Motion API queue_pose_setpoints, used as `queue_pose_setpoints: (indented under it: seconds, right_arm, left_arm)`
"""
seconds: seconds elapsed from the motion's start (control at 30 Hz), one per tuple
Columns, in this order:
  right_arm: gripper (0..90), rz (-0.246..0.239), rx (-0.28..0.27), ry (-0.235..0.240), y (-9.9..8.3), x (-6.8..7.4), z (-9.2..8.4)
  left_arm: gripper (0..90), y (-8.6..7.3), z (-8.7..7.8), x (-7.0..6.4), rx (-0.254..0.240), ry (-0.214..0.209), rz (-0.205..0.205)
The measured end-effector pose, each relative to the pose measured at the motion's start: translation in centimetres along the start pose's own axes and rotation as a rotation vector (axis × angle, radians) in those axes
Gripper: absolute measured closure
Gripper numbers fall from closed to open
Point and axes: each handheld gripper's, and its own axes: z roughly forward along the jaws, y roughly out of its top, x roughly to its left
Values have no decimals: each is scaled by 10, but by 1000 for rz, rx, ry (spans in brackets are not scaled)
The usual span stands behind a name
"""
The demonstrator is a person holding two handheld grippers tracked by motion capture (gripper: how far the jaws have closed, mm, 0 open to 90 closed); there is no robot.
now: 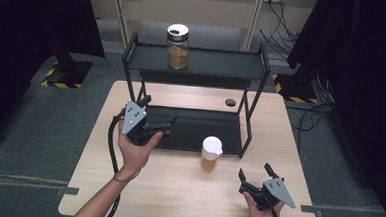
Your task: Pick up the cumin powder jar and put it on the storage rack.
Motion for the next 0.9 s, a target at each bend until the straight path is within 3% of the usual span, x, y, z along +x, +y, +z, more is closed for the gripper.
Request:
queue_pose_setpoints:
  seconds: [0.23,0.6,0.9]
  right_arm:
    - [57,0,-2,-1,0,0,0]
    - [57,-2,-3,-2,-1,0,0]
    - [57,-5,-4,-2,-1,1,0]
  left_arm:
    - [12,-15,-6,-2,10,-13,-6]
    - [13,-38,-11,-4,77,-30,-7]
    - [15,-62,-16,-4,127,-42,-35]
